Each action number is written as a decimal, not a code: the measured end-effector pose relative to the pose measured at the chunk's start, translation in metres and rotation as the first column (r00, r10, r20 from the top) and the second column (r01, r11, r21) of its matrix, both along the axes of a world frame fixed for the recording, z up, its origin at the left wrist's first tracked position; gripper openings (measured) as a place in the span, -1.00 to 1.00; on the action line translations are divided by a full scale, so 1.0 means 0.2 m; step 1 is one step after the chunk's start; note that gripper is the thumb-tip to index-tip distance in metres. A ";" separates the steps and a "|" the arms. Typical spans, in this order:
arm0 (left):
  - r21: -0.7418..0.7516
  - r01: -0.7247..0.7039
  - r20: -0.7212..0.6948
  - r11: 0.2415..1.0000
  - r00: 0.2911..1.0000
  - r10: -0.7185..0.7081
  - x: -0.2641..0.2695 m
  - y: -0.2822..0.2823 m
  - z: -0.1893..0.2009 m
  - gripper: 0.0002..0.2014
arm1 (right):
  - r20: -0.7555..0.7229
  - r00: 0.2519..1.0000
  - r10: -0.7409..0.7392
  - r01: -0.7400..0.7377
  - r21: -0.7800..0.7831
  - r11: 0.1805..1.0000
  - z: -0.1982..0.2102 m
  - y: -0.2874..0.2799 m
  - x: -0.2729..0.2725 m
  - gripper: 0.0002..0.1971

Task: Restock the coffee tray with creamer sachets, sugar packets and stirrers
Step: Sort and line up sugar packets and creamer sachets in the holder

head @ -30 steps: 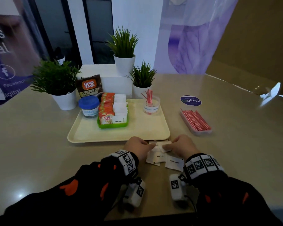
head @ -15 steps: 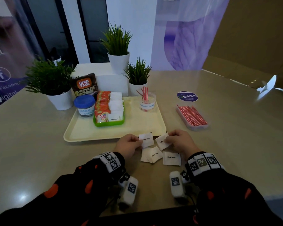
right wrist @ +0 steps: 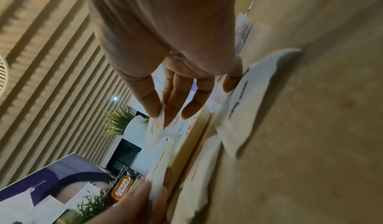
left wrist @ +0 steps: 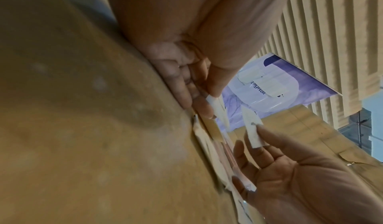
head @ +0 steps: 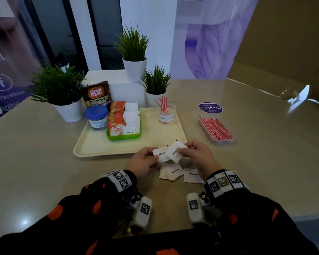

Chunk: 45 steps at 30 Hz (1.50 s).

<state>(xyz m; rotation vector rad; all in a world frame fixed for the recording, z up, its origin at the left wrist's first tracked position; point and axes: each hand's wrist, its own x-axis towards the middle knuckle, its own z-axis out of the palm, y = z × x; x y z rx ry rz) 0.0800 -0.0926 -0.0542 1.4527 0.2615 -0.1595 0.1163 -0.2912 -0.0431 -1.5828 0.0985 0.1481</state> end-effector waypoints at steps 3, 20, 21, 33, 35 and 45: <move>-0.025 0.025 -0.021 0.999 0.999 -0.025 0.00 0.01 0.01 -0.81 | 0.007 1.000 0.015 -0.014 -0.027 1.000 -0.03 0.04 -0.02 -0.77; 0.223 0.210 -0.061 0.952 0.978 -0.201 -0.03 0.03 0.04 -0.66 | 0.087 0.991 0.100 -0.094 -0.065 0.993 -0.09 0.11 -0.04 -0.74; 0.256 0.212 -0.048 0.943 0.977 -0.206 -0.04 0.03 0.03 -0.68 | 0.097 0.989 0.110 -0.103 -0.078 0.992 -0.09 0.11 -0.04 -0.77; -0.072 0.001 -0.116 0.997 0.993 -0.009 -0.01 0.03 0.03 -0.70 | -0.047 0.977 0.207 -0.203 -0.492 0.846 -0.01 -0.02 0.00 -0.44; -0.084 -0.020 -0.115 0.996 0.993 0.010 0.00 0.04 0.03 -0.69 | -0.073 0.969 0.236 -0.235 -0.572 0.786 -0.01 -0.02 0.00 -0.40; -0.126 0.007 -0.107 0.992 0.994 -0.020 -0.02 0.05 0.04 -0.70 | -0.014 0.972 0.234 -0.205 -0.533 0.821 -0.03 -0.02 -0.02 -0.66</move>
